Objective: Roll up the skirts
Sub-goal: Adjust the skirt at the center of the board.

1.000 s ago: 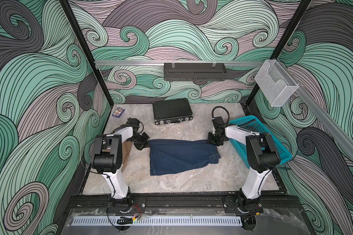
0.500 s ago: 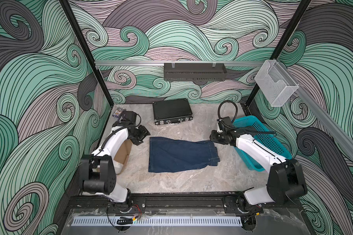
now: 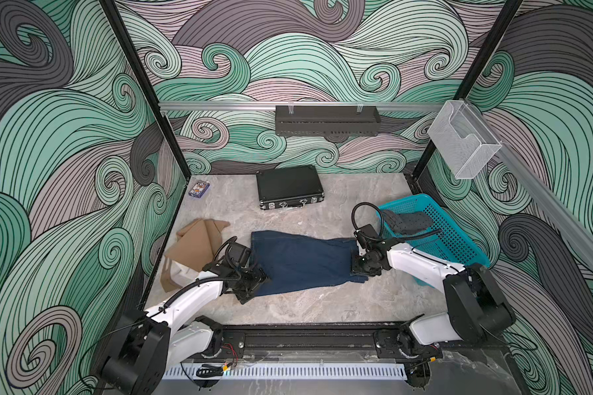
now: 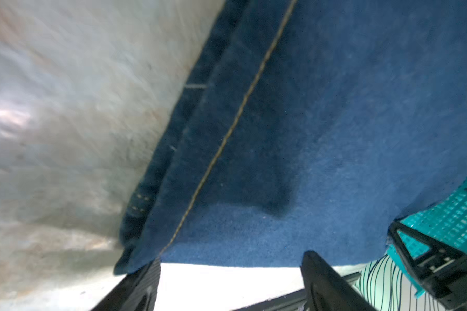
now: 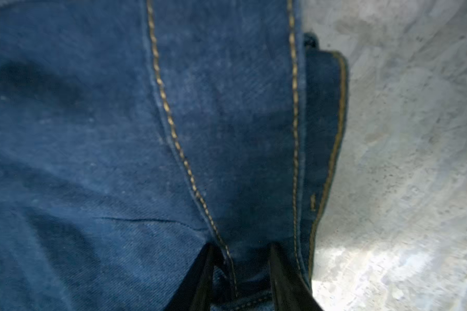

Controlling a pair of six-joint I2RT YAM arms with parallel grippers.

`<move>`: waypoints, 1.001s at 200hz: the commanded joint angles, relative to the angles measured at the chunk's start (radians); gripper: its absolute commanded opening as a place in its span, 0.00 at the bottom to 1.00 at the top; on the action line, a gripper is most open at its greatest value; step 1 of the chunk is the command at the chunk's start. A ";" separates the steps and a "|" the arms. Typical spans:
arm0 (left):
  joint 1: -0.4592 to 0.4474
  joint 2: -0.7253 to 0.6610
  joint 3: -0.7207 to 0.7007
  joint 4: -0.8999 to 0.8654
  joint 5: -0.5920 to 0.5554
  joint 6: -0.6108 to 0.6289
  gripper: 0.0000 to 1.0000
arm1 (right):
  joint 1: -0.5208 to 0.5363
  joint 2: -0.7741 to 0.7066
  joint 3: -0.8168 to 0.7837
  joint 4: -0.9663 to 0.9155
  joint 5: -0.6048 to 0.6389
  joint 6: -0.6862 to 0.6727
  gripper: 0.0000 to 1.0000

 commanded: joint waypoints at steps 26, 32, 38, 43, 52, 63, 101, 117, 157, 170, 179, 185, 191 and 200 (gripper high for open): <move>0.007 0.101 -0.007 0.084 -0.211 -0.041 0.81 | 0.025 -0.051 -0.102 0.022 -0.007 0.123 0.39; 0.020 0.126 0.009 0.064 -0.240 -0.029 0.79 | 0.028 -0.048 -0.107 0.022 -0.010 0.135 0.38; 0.040 0.149 0.017 0.061 -0.259 -0.019 0.76 | 0.037 -0.045 -0.112 0.022 -0.016 0.148 0.38; 0.064 0.169 0.019 0.080 -0.260 -0.011 0.71 | 0.047 -0.041 -0.118 0.026 -0.024 0.157 0.38; 0.117 0.207 0.034 0.101 -0.245 0.012 0.62 | 0.074 -0.036 -0.131 0.037 -0.034 0.180 0.38; 0.164 0.261 0.085 0.104 -0.240 0.057 0.59 | 0.118 -0.032 -0.148 0.049 -0.033 0.224 0.37; 0.245 0.625 0.380 0.087 -0.024 0.167 0.52 | 0.360 -0.054 -0.210 0.091 0.014 0.502 0.37; 0.243 0.753 0.461 0.100 0.019 0.166 0.53 | 0.480 -0.084 -0.248 0.115 0.037 0.652 0.37; 0.194 0.918 0.704 0.041 0.029 0.203 0.56 | 0.617 -0.109 -0.233 0.098 0.021 0.806 0.38; 0.150 0.957 0.807 -0.017 0.018 0.236 0.57 | 0.647 -0.099 -0.220 0.112 -0.001 0.840 0.38; 0.116 0.980 0.868 -0.038 0.024 0.258 0.58 | 0.663 -0.079 -0.214 0.143 -0.033 0.881 0.39; 0.094 1.000 0.912 -0.066 0.016 0.269 0.59 | 0.671 -0.065 -0.221 0.185 -0.058 0.918 0.39; 0.073 1.018 0.952 -0.078 0.022 0.278 0.59 | 0.686 -0.054 -0.227 0.238 -0.066 0.964 0.40; 0.047 1.049 1.007 -0.085 0.037 0.295 0.59 | 0.716 -0.032 -0.230 0.288 -0.054 1.029 0.40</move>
